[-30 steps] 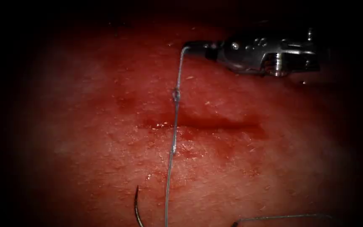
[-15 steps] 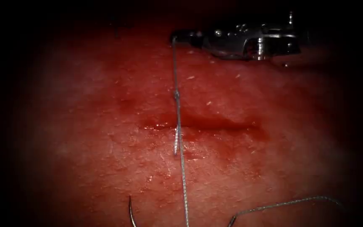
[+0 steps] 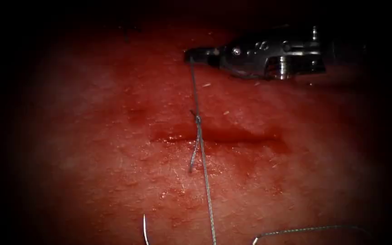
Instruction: Wound Closure
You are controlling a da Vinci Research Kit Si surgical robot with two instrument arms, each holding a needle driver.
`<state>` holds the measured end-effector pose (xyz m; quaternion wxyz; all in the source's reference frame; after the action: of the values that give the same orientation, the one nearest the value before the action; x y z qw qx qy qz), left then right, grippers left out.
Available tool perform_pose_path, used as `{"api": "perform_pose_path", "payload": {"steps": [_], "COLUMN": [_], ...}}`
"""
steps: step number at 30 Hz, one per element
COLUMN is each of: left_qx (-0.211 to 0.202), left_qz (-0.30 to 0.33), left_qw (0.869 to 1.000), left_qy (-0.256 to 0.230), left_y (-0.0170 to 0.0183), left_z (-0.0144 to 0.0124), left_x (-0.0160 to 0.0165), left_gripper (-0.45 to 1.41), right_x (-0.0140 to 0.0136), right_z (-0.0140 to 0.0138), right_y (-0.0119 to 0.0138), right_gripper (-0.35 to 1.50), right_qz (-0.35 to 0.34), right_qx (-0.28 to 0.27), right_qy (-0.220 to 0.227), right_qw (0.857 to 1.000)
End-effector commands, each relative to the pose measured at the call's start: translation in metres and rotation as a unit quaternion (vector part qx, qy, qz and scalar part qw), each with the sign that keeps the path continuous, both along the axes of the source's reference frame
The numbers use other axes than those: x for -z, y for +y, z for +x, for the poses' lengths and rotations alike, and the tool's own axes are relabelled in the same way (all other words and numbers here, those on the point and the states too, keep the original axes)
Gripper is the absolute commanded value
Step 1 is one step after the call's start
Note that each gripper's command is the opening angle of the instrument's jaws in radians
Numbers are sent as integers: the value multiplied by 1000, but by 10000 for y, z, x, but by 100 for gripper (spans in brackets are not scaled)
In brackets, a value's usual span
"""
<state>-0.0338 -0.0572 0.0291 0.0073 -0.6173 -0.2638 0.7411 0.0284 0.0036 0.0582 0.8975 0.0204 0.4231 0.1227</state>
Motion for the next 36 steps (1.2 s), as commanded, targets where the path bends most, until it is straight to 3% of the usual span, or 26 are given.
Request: {"api": "perform_pose_path", "payload": {"steps": [1, 2, 4, 5, 7, 10, 18, 22, 26, 33, 36], "left_qx": [17, 32, 57, 68, 93, 113, 166, 194, 214, 240, 245], "left_qz": [1, 3, -6, -12, -35, -66, -145, -182, -222, -240, -239], "left_qw": [1000, 999, 998, 997, 994, 989, 968, 954, 936, 921, 918], "left_qy": [9, 17, 27, 31, 42, 64, 121, 142, 167, 191, 198], "left_y": [6, 16, 42, 53, 80, 119, 230, 295, 345, 402, 419], "left_z": [6, 11, 24, 31, 46, 68, 129, 155, 175, 190, 191], "left_x": [2, 5, 13, 17, 26, 40, 76, 88, 91, 77, 67], "left_gripper": [-45, -45, -45, -45, -45, -45, -45, -45, -45, -45, -45], "right_x": [0, 2, 7, 10, 16, 28, 60, 76, 89, 109, 116], "right_z": [0, -1, -6, -10, -17, -30, -59, -60, -63, -56, -51], "right_y": [-4, -4, -5, -6, -7, -13, -38, -61, -73, -77, -75], "right_gripper": [-35, -20, 52, 78, 106, 120, 120, 94, 94, 88, 68], "right_qz": [-1, -2, -10, -12, -18, -18, -20, -21, -21, -22, -22], "right_qx": [0, -2, -10, -13, -15, -21, -29, -29, -35, -47, -55], "right_qy": [4, 8, 20, 26, 35, 51, 81, 94, 98, 106, 110], "right_qw": [1000, 1000, 1000, 1000, 999, 998, 996, 995, 994, 993, 992]}}
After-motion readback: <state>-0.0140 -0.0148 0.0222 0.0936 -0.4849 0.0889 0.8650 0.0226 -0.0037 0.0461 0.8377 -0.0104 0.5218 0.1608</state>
